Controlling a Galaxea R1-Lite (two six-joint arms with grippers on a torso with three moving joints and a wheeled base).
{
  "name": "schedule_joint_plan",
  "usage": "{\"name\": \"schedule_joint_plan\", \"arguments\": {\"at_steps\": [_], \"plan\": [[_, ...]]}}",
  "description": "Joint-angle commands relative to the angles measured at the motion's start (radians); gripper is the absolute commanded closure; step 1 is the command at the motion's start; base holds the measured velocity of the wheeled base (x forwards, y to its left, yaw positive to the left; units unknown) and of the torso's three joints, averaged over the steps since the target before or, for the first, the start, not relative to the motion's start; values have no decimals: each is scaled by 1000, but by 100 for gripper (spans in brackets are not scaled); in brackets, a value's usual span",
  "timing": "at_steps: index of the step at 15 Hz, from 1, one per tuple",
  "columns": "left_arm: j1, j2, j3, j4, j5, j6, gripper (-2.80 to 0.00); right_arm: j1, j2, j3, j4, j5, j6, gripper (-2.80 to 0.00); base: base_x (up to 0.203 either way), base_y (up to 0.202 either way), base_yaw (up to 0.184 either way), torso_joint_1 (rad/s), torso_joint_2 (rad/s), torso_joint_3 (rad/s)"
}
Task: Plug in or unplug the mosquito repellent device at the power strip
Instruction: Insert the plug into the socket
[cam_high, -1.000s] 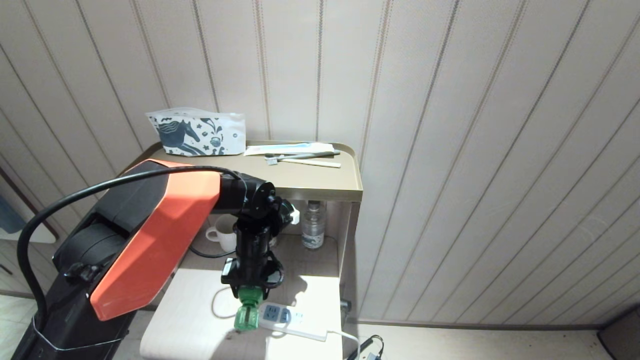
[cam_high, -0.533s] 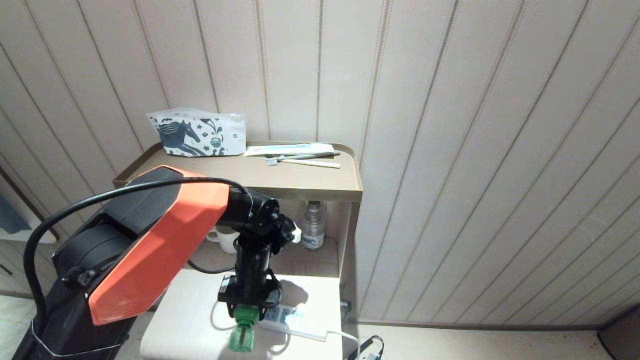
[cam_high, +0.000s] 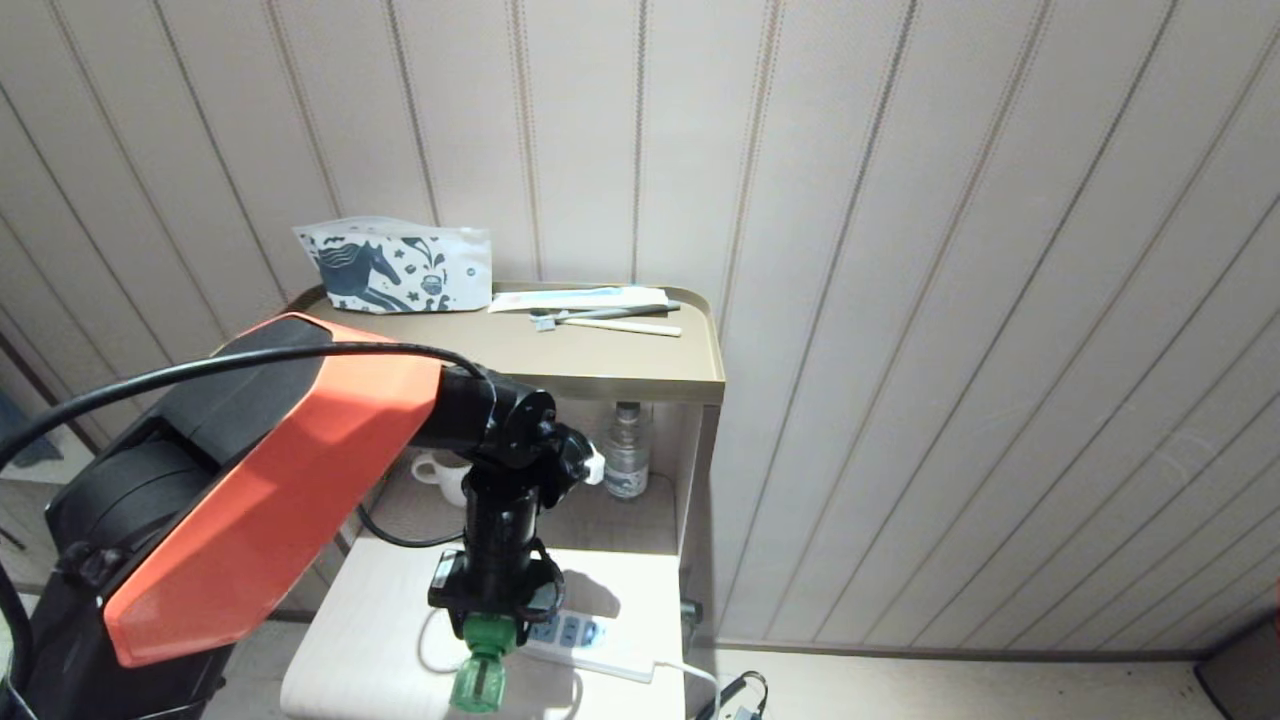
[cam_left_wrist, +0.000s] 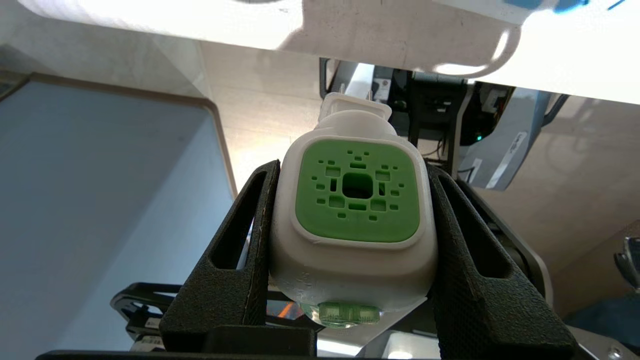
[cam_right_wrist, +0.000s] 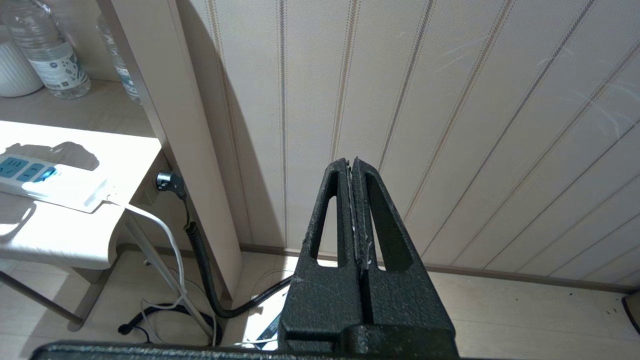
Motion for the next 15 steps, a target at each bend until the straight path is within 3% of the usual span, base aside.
{"name": "schedule_joint_plan", "arguments": {"at_steps": [1,15], "plan": [[22,-16,5,8,3,-1,0,1,-1,0,0,0,-1,0,0,0,0,0,0,0],[16,-19,-4,22,-3,9,0,-1,-1,0,0,0,0,0,0,0,0,0,0,0]]}}
